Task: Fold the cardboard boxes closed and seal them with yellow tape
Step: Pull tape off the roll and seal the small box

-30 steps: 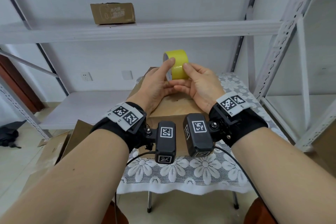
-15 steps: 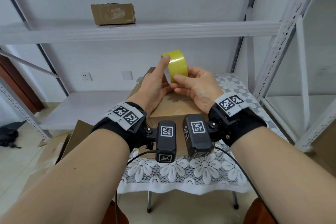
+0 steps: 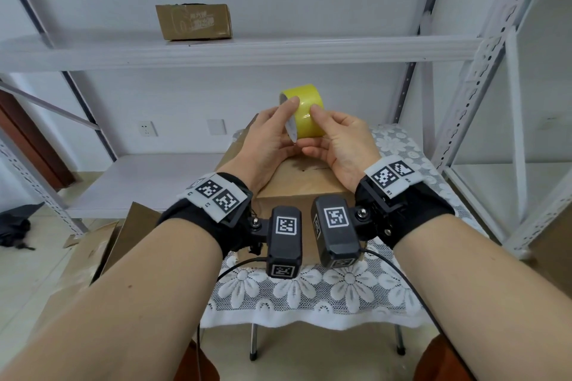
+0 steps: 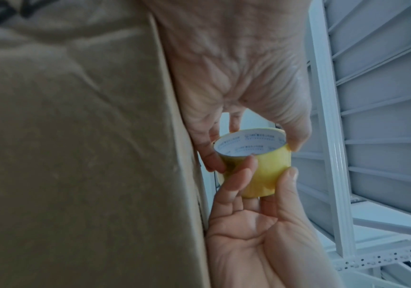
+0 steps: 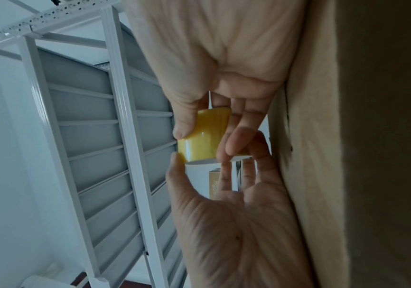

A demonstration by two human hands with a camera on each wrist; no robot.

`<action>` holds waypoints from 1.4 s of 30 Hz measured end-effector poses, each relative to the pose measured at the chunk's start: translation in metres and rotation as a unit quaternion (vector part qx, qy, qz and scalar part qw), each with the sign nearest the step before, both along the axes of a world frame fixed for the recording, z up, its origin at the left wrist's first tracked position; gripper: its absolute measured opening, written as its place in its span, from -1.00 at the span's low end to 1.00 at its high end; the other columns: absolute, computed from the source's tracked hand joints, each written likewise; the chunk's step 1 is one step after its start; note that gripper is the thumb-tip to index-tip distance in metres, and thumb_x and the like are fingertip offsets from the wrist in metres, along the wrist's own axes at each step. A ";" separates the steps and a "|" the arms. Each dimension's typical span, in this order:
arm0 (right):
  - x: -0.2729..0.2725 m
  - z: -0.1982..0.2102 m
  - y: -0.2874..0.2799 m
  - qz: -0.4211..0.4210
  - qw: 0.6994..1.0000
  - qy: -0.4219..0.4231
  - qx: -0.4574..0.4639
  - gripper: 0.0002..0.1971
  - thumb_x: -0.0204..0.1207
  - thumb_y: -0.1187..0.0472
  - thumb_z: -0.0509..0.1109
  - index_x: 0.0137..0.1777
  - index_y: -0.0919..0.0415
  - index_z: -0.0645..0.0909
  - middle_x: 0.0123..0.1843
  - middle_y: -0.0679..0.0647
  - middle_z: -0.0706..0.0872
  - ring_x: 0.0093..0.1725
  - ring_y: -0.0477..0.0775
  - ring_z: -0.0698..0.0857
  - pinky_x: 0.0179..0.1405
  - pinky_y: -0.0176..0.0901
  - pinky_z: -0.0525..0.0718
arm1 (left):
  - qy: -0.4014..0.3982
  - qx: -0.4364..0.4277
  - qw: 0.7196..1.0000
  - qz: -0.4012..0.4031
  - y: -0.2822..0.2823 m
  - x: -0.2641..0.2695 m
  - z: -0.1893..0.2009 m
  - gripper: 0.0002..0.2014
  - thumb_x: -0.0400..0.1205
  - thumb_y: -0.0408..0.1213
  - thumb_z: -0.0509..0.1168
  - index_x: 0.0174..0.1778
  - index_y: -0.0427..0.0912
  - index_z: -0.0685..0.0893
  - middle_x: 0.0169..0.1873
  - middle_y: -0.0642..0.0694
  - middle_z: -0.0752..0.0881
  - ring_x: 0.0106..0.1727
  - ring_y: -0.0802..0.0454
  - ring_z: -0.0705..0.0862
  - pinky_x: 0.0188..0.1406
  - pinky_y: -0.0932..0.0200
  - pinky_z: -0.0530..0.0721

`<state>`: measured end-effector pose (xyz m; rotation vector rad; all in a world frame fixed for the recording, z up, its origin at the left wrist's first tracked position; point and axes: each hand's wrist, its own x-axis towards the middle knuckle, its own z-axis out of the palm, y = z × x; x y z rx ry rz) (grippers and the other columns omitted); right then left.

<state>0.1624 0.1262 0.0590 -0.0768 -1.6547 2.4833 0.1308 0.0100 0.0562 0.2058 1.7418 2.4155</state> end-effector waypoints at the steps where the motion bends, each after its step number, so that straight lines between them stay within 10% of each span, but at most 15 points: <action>1: 0.000 0.000 0.000 0.004 1.000 0.005 -0.013 -0.90 0.58 0.22 0.40 -0.05 0.25 0.63 -0.23 0.21 0.77 -0.46 0.04 0.73 -0.47 -0.25 0.73 | -0.001 0.001 1.000 0.002 0.000 0.000 0.000 -0.47 0.63 -0.01 0.36 0.40 -0.29 0.52 0.18 -0.35 0.73 -0.03 -0.16 0.80 -0.13 0.05 0.77; 11: -0.001 0.000 0.003 -0.026 0.999 -0.024 0.021 -0.77 0.50 0.04 0.49 -0.14 0.20 0.61 -0.26 0.15 0.72 -0.54 -0.05 0.63 -0.61 -0.30 0.61 | 0.011 0.004 1.000 -0.003 0.001 0.004 -0.001 -0.46 0.58 -0.12 0.45 0.34 -0.30 0.41 0.24 -0.33 0.66 0.12 -0.29 0.78 -0.05 -0.06 0.80; 25: 0.002 -0.004 0.002 0.023 0.999 0.014 0.017 -0.88 0.43 0.42 0.50 -0.10 0.27 0.63 -0.20 0.13 0.71 -0.42 -0.03 0.71 -0.49 -0.33 0.68 | -0.031 0.023 0.999 -0.012 -0.005 -0.001 0.000 -0.38 0.67 0.18 0.19 0.37 -0.34 0.54 0.04 -0.41 0.77 -0.12 -0.18 0.78 -0.13 0.04 0.78; 34: 0.000 -0.001 0.001 -0.001 0.999 -0.009 0.031 -0.81 0.47 0.10 0.51 -0.12 0.22 0.64 -0.21 0.14 0.72 -0.42 0.01 0.64 -0.50 -0.26 0.61 | -0.002 0.022 1.000 -0.016 -0.004 0.002 0.000 -0.36 0.54 -0.06 0.48 0.41 -0.34 0.41 0.25 -0.36 0.68 0.14 -0.26 0.78 0.15 -0.18 0.75; 42: 0.002 -0.001 0.001 0.008 0.999 0.014 -0.028 -0.92 0.55 0.28 0.42 -0.13 0.28 0.63 -0.26 0.19 0.70 -0.48 0.01 0.64 -0.54 -0.30 0.66 | -0.031 0.024 0.999 -0.002 -0.004 -0.001 0.002 -0.50 0.67 0.10 0.24 0.29 -0.27 0.59 0.09 -0.35 0.74 -0.03 -0.20 0.76 -0.12 -0.01 0.79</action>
